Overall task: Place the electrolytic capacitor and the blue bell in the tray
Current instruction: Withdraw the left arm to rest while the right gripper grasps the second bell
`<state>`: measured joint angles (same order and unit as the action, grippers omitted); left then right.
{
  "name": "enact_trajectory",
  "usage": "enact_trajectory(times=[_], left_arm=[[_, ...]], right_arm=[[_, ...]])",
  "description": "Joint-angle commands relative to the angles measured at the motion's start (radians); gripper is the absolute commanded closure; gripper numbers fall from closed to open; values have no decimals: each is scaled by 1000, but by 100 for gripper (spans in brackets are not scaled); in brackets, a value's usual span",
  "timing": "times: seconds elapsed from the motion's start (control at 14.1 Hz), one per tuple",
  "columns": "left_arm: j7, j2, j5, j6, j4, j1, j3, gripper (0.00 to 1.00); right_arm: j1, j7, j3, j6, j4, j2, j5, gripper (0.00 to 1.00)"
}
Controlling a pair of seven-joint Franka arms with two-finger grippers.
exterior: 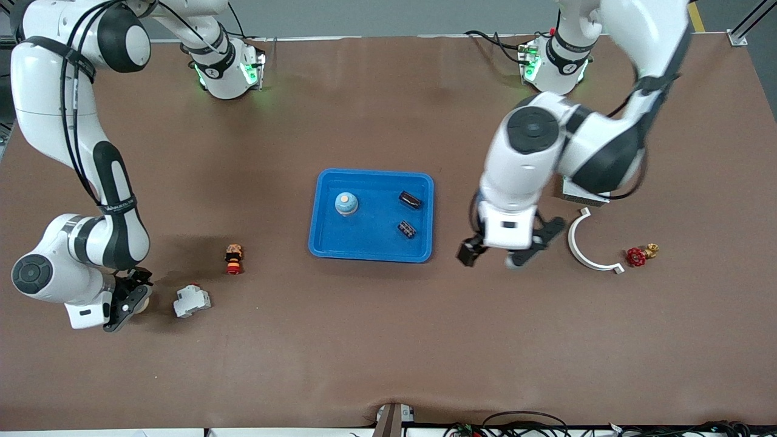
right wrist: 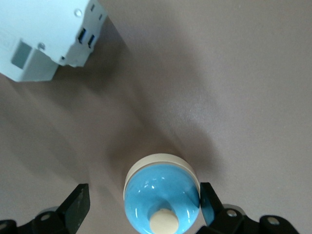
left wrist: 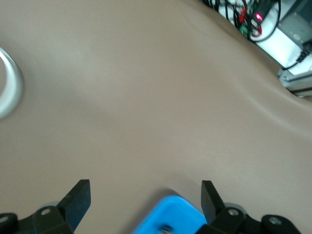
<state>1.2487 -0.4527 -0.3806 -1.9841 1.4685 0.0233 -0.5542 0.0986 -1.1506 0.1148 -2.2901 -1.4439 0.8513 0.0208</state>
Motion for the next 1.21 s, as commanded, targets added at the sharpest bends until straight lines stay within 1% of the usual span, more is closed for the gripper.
enact_trajectory(times=[0.0, 0.28, 0.35, 0.43, 0.5, 0.57, 0.64, 0.78, 0.85, 0.99, 1.14], left_arm=[[-258, 106, 37, 109, 33, -98, -4, 0], [-584, 209, 97, 220, 33, -241, -4, 0], [-648, 232, 112, 225, 33, -274, -3, 0], [-699, 249, 121, 232, 35, -304, -3, 0], [-751, 264, 123, 248, 33, -330, -1, 0], [-817, 272, 124, 249, 29, -357, 0, 0], [-877, 275, 135, 252, 7, -380, 0, 0], [-914, 287, 137, 287, -2, -390, 2, 0], [-916, 289, 138, 306, -13, -390, 2, 0], [-917, 299, 137, 338, -25, -404, 0, 0], [-946, 313, 138, 366, -27, -404, 3, 0]], right_arm=[[30, -32, -20, 11, 31, 25, -10, 0], [33, -49, -20, 6, 30, 29, -13, 0], [30, -49, -20, 4, 30, 29, -13, 23], [26, -49, -20, 3, 30, 29, -13, 52], [26, -47, -20, 4, 30, 29, -13, 67], [26, -47, -20, 6, 30, 28, -15, 80], [26, -46, -21, 12, 30, 28, -16, 88], [23, -38, -21, 18, 30, 22, -24, 90], [17, -34, -21, 44, 28, 14, -28, 91], [0, 12, -24, 160, 36, -20, -36, 91], [-36, 147, -23, 272, 36, -82, -22, 90]])
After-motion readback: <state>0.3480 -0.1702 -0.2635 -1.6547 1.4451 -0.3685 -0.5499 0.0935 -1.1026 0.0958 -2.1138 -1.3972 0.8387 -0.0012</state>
